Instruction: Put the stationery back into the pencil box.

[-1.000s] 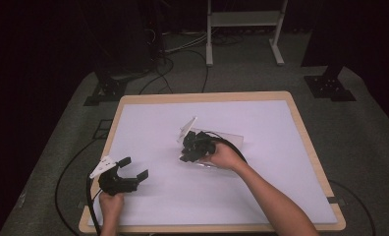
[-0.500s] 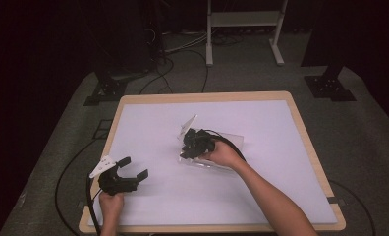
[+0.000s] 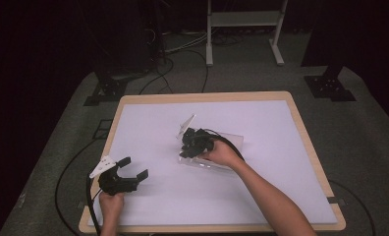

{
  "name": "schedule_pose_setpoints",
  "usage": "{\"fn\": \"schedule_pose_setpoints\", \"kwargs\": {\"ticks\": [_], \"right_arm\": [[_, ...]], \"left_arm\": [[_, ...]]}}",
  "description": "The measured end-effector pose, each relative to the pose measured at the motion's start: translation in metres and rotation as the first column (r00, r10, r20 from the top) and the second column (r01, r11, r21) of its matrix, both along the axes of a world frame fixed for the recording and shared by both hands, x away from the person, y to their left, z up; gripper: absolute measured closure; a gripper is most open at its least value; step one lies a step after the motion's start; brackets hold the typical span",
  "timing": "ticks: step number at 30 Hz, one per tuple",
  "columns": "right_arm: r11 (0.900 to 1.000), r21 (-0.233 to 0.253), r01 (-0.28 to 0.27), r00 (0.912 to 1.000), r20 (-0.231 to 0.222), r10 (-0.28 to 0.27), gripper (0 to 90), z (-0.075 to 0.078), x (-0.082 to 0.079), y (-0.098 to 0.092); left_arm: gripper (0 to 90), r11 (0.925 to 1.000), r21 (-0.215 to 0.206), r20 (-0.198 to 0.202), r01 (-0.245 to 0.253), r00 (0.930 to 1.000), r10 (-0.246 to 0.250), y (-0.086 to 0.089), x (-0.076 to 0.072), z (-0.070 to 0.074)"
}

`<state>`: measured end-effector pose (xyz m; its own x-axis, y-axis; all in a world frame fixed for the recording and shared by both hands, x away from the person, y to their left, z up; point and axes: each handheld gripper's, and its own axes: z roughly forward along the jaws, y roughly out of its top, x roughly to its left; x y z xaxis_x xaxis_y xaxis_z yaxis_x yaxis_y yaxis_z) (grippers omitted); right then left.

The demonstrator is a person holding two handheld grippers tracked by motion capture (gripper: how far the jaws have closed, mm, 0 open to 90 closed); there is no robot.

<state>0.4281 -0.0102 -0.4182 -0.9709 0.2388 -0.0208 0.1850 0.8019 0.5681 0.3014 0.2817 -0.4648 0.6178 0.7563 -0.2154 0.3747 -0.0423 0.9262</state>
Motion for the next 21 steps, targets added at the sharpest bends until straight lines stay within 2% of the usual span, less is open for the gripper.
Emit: {"fn": "schedule_pose_setpoints", "kwargs": {"ticks": [21], "right_arm": [[0.999,-0.023,0.029,0.9991,-0.030,-0.030,67.5,-0.011,0.009,0.001]], "left_arm": [[0.0,1.0000,-0.002,-0.004,0.001,1.0000,-0.001,0.001,0.000,0.000]]}}
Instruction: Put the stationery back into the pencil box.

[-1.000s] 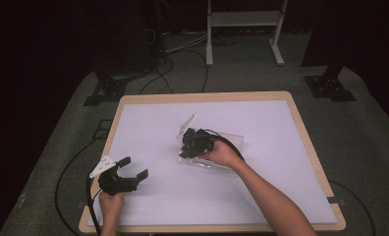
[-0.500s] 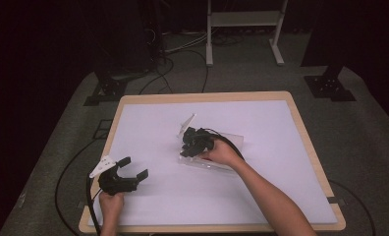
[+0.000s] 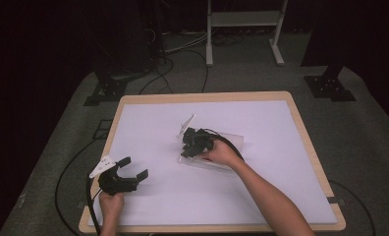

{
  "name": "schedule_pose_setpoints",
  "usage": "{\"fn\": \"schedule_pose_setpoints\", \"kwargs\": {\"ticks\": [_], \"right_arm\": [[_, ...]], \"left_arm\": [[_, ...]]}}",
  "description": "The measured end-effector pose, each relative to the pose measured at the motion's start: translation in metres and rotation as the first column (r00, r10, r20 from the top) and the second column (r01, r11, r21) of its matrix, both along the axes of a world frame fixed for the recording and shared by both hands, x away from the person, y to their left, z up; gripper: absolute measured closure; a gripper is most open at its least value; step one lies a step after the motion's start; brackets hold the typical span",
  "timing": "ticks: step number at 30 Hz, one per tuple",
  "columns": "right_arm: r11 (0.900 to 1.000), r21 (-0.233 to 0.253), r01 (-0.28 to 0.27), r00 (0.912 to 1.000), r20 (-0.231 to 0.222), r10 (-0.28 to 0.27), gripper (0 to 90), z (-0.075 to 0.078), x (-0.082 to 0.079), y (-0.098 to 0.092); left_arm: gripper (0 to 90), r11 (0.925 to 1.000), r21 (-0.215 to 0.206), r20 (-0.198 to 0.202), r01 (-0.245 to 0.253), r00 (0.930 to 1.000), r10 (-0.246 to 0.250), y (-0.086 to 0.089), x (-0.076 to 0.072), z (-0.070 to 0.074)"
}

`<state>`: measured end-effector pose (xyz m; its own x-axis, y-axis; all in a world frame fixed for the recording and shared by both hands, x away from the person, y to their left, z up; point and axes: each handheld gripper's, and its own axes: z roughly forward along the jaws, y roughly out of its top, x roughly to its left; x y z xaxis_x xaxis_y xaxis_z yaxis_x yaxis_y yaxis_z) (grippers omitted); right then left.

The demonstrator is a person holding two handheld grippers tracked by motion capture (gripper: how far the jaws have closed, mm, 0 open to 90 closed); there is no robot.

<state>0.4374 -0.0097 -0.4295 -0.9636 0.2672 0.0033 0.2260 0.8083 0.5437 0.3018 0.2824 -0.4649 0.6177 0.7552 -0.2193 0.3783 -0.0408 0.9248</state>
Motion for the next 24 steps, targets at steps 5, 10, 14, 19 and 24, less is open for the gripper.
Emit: {"fn": "schedule_pose_setpoints", "kwargs": {"ticks": [5,10,14,19,24], "right_arm": [[1.000,-0.006,-0.001,1.0000,-0.004,0.001,67.4,-0.0020,0.0010,0.0009],[1.000,-0.010,0.006,0.9999,-0.008,-0.006,67.4,-0.0034,0.0018,0.0008],[1.000,-0.008,0.006,0.9999,-0.012,-0.006,67.3,-0.0048,0.0027,0.0012],[1.000,-0.009,0.004,0.9998,-0.018,-0.004,67.3,-0.0066,0.0034,0.0021],[1.000,-0.011,0.000,0.9998,-0.020,0.000,67.2,-0.0078,0.0042,0.0031]], "left_arm": [[0.0,1.0000,0.001,0.002,0.002,1.0000,-0.002,-0.0001,-0.0001,0.0000],[0.0,1.0000,0.001,0.003,0.003,1.0000,-0.003,-0.0003,-0.0003,0.0001],[0.0,1.0000,0.001,0.002,0.002,1.0000,-0.002,-0.0002,-0.0002,0.0001],[0.0,1.0000,0.002,0.002,0.002,1.0000,-0.002,-0.0001,-0.0001,0.0000],[0.0,1.0000,0.001,0.002,0.002,1.0000,-0.002,0.0001,0.0000,0.0000]]}}
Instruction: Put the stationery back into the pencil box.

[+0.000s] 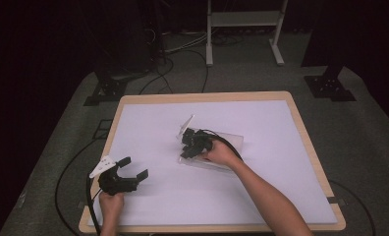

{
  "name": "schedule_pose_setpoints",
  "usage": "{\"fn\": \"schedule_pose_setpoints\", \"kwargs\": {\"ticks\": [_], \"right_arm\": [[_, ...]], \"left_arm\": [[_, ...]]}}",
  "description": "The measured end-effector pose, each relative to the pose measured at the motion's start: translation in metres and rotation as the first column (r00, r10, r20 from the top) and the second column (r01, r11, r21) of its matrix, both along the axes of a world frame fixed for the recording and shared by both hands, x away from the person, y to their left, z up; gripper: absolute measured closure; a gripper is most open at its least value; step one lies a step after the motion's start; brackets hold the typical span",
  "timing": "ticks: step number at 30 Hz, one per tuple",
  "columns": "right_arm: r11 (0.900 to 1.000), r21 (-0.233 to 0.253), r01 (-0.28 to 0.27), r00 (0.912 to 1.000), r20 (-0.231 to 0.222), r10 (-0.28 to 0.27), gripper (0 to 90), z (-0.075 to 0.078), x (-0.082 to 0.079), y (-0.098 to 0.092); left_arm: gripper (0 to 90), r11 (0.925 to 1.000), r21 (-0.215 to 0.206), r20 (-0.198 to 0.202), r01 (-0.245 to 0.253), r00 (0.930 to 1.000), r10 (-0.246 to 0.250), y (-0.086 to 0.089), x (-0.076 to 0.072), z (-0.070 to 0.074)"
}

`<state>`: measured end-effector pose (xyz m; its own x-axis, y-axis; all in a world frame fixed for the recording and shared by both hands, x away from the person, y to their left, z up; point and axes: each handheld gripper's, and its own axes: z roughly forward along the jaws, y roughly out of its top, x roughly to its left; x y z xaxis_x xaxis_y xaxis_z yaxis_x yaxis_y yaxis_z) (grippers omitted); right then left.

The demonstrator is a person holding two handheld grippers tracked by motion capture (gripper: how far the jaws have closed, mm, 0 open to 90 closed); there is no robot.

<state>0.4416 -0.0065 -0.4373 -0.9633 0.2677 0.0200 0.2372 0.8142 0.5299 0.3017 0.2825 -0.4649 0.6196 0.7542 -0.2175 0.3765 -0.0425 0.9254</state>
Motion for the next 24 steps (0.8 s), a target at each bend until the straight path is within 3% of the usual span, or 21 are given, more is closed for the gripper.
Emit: {"fn": "schedule_pose_setpoints", "kwargs": {"ticks": [14,24], "right_arm": [[1.000,0.013,0.013,0.9998,-0.012,-0.013,62.5,0.005,-0.001,-0.005],[0.999,0.047,0.019,0.9998,0.008,-0.020,57.9,0.019,-0.007,-0.019]], "left_arm": [[0.0,1.0000,-0.001,0.001,0.000,1.0000,0.000,0.000,0.000,0.000],[0.0,1.0000,0.000,0.001,0.001,1.0000,-0.001,0.000,0.000,0.000]]}}
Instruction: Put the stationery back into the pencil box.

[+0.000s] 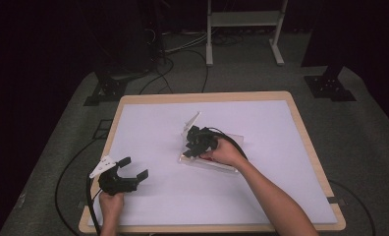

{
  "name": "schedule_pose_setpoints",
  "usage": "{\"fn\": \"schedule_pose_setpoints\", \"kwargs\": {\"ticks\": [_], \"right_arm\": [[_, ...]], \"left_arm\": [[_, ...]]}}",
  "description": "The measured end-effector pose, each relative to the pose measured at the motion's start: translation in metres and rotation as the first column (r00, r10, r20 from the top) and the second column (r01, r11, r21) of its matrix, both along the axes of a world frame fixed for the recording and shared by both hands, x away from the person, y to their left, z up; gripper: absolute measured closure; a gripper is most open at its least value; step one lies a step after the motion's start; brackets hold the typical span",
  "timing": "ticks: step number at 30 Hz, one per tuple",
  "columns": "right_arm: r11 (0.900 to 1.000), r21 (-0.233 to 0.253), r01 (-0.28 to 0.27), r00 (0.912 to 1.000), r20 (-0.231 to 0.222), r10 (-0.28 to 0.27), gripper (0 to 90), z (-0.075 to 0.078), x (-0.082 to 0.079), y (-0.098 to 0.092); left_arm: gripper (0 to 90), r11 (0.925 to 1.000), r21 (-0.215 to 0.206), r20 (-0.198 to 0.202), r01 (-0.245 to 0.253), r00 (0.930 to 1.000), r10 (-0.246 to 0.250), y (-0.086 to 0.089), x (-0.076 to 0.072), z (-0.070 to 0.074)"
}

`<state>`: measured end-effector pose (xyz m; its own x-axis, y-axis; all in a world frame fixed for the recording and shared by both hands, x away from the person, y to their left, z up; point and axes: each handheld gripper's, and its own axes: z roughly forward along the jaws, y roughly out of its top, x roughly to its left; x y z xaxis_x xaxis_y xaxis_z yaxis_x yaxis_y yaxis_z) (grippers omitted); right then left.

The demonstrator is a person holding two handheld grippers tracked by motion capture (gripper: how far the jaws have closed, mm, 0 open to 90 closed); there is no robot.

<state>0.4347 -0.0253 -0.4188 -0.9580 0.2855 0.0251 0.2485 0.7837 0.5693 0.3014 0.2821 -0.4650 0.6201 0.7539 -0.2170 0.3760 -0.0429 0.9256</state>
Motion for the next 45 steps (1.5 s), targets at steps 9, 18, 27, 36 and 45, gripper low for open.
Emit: {"fn": "schedule_pose_setpoints", "kwargs": {"ticks": [9,18,27,36,45], "right_arm": [[0.999,0.034,0.020,0.9996,-0.020,-0.019,53.1,0.009,-0.003,-0.022],[0.999,0.047,0.020,0.9997,-0.015,-0.019,49.5,0.015,-0.011,-0.041],[0.997,0.064,0.045,0.9990,-0.010,-0.044,47.4,0.019,-0.017,-0.064],[0.994,0.076,0.073,0.9973,-0.007,-0.073,45.8,0.023,-0.023,-0.087],[0.994,0.070,0.085,0.9963,-0.018,-0.084,45.1,0.021,-0.026,-0.096]], "left_arm": [[0.0,1.0000,0.004,0.004,0.003,1.0000,-0.003,-0.001,0.000,0.000],[0.0,1.0000,0.006,0.003,0.006,1.0000,-0.006,-0.001,-0.001,0.000],[0.0,0.9999,0.008,0.003,0.007,1.0000,-0.007,-0.001,-0.001,0.000],[0.0,0.9999,0.009,0.003,0.005,1.0000,-0.005,-0.001,-0.001,0.000],[0.0,0.9999,0.009,0.003,0.007,1.0000,-0.007,-0.001,-0.001,0.000]]}}
